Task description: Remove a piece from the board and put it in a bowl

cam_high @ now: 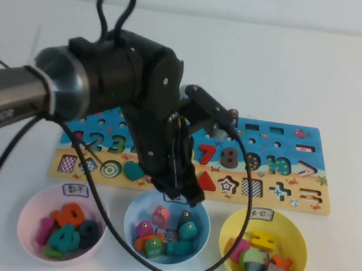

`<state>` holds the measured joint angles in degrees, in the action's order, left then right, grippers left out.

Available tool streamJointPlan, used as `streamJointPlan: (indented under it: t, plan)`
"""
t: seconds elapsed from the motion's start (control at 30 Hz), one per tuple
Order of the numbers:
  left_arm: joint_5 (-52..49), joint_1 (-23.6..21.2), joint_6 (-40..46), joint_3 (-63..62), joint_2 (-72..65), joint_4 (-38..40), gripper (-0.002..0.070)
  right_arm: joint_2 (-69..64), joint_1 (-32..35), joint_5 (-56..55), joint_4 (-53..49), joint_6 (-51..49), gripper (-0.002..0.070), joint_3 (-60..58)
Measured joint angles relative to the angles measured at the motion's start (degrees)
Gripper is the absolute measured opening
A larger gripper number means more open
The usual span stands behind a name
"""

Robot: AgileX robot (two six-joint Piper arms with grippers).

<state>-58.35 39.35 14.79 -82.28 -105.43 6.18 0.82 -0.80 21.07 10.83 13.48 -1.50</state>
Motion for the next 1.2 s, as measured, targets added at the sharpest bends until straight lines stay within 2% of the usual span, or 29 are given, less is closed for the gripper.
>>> streamJointPlan:
  t: [0.13, 0.3, 0.83, 1.1, 1.2]
  plan:
    - [0.00, 0.00, -0.48, 0.00, 4.62, 0.00, 0.0013, 0.00, 0.00, 0.00, 0.00, 0.00, -0.0018, 0.00]
    - [5.30, 0.00, -0.59, 3.49, 13.57, 0.44, 0.0001, 0.00, 0.00, 0.00, 0.00, 0.00, -0.0018, 0.00]
    - [37.69, 0.00, -2.53, 45.59, 52.74, 5.06, 0.0000, 0.00, 0.00, 0.00, 0.00, 0.00, -0.0018, 0.00]
    - [64.18, 0.00, -3.57, 66.08, 69.36, 8.71, -0.0001, 0.00, 0.00, 0.00, 0.00, 0.00, -0.0018, 0.00]
    - [69.65, 0.00, -5.45, 70.87, 71.97, 9.11, -0.0001, 0.00, 0.00, 0.00, 0.00, 0.00, -0.0018, 0.00]
